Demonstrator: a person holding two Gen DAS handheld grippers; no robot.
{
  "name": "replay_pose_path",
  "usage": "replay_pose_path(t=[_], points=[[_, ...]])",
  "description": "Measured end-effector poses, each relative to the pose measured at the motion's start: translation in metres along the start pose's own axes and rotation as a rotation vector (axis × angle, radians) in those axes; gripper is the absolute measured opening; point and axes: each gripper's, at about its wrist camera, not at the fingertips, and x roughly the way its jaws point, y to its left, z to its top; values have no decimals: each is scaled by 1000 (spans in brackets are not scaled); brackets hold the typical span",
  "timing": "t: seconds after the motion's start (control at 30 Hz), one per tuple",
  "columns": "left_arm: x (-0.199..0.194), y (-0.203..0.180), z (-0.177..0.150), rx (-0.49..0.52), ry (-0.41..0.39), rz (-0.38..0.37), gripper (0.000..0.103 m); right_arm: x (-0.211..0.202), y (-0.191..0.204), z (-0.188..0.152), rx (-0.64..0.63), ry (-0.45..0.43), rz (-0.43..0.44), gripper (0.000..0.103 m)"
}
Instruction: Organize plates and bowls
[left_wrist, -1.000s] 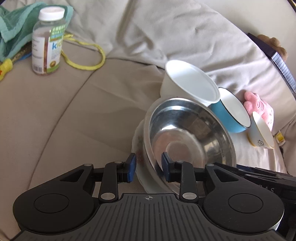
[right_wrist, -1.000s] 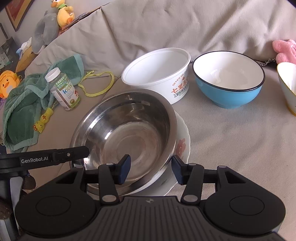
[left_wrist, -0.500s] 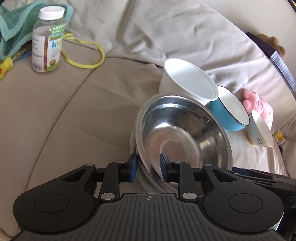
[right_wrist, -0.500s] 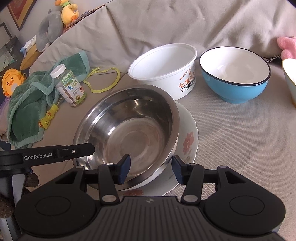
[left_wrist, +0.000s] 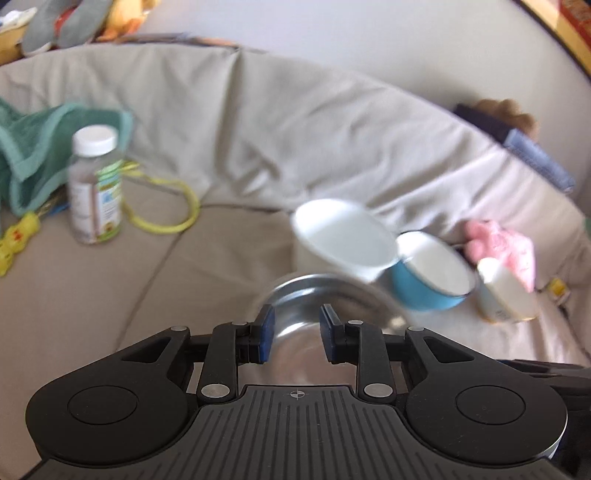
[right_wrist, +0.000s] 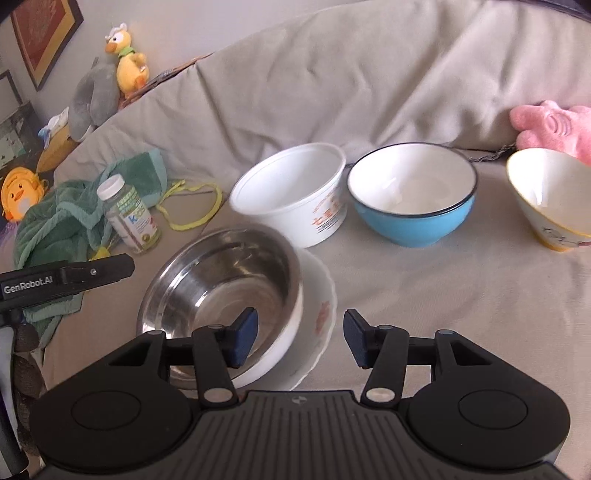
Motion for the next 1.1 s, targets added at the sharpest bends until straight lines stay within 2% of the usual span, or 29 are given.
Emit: replay_pose_path(t=[0.1, 0.2, 0.3, 0.43, 0.53, 0.63, 0.73, 0.83, 0.97, 1.03, 1.1], points=[[8, -34, 6, 38, 3, -107, 29, -18, -30, 5, 19, -51, -62, 58], [32, -78, 8, 68, 72, -221, 29, -39, -71, 10, 51, -94, -139, 60], [69, -124, 6, 29, 154, -355, 29, -57, -121, 19, 94, -141, -234, 67], [125, -193, 0, -11, 220, -414, 29, -65, -182, 40, 129, -168, -339, 67], [161, -228, 4, -34, 257, -394, 29, -60, -220, 55, 151, -172, -392, 67], [194, -249, 9, -26, 273, -284, 29, -43, -243, 69, 170, -173, -357, 67], [221, -255, 8, -31, 286, -223, 29, -17, -256, 80, 174, -166, -366, 62], [247, -262, 3, -32, 302, -208, 29, 14, -273, 84, 218, -143, -367, 52], [274, -263, -3, -83, 323, -223, 30, 50, -292, 82, 272, -104, -311, 49], [282, -265, -4, -76, 327, -242, 34, 62, -297, 77, 283, -68, -265, 46], [288, -269, -7, -57, 323, -261, 36, 65, -299, 75, 290, -49, -218, 38]])
